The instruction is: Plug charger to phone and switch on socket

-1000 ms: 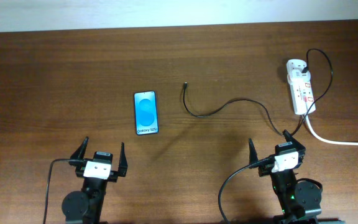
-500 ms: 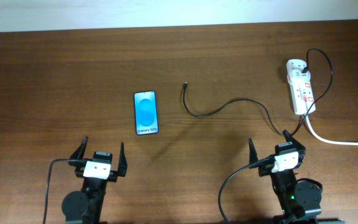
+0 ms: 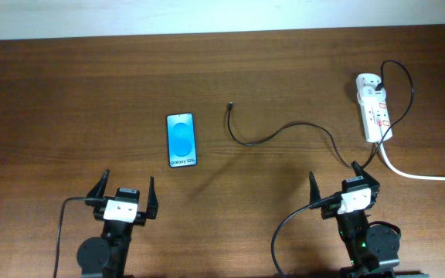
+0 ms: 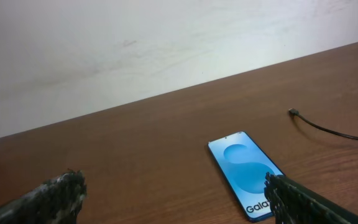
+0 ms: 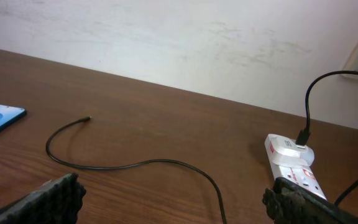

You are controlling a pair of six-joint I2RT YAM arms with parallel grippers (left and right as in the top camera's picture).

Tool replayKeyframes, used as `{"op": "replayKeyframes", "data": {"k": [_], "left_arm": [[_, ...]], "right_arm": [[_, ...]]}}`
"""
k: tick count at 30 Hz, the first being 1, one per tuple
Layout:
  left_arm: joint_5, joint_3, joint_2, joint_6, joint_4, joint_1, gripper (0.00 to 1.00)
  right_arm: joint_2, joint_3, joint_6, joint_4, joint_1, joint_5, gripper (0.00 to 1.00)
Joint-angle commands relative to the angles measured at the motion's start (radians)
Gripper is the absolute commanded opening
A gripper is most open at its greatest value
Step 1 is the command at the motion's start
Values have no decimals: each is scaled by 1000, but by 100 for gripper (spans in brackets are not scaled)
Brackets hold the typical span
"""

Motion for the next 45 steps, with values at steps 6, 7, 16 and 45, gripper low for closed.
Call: {"op": "replayKeyframes", "data": {"k": [6,7,16,45], "left_arm": [[41,-2,-8,-93,-2,-4,99],[55,-2,-8,-93,4,-4,99],[118,172,130,-93,1,-4,99],[275,1616,1710,-94,-911,-224,99]], "right_arm": [[-10,-5,14,-5,-3,5,98],[-10,-5,14,-5,-3,5,98],[-10,-5,14,-5,-3,5,98],[-10,-5,14,-5,-3,5,98]]}}
